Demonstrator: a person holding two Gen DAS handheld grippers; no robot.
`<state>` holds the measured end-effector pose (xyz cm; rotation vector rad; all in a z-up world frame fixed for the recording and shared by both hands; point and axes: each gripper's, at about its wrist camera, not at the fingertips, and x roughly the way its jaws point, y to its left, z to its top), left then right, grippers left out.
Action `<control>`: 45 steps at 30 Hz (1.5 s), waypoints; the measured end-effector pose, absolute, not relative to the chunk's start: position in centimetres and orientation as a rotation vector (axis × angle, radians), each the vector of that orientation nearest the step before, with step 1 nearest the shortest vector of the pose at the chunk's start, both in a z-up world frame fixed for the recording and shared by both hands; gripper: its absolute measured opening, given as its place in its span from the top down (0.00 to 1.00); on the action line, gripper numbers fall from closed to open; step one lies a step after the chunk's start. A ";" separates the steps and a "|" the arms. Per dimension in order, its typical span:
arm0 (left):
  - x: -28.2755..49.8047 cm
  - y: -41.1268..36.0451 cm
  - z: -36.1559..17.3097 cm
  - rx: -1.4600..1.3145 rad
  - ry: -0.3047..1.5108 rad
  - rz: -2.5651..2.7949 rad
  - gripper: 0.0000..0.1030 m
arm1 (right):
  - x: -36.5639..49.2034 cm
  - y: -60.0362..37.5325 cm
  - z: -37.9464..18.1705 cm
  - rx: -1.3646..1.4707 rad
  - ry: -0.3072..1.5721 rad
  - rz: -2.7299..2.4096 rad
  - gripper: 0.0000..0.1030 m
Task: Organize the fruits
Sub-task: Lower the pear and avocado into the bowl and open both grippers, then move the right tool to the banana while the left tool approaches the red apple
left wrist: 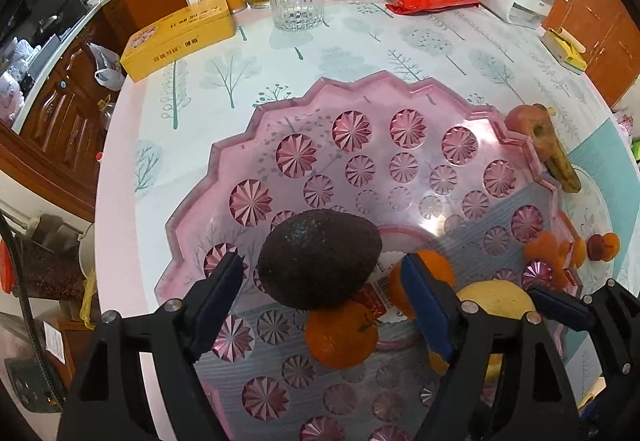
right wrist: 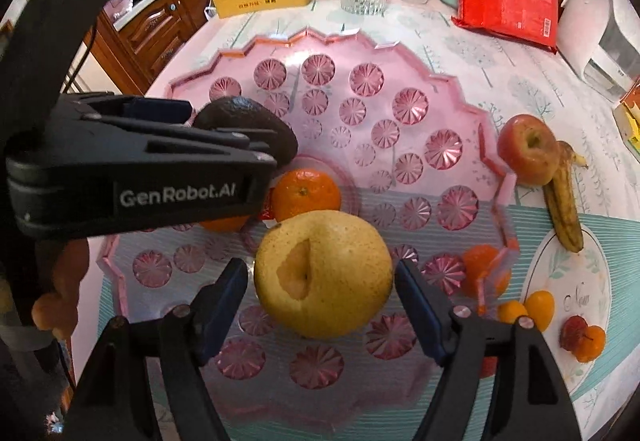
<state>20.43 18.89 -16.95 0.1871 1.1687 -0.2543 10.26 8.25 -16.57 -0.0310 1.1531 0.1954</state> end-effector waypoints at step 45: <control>8.5 11.8 -8.0 0.155 1.029 -0.246 0.19 | 1.8 -2.7 -10.1 0.047 0.992 0.087 0.26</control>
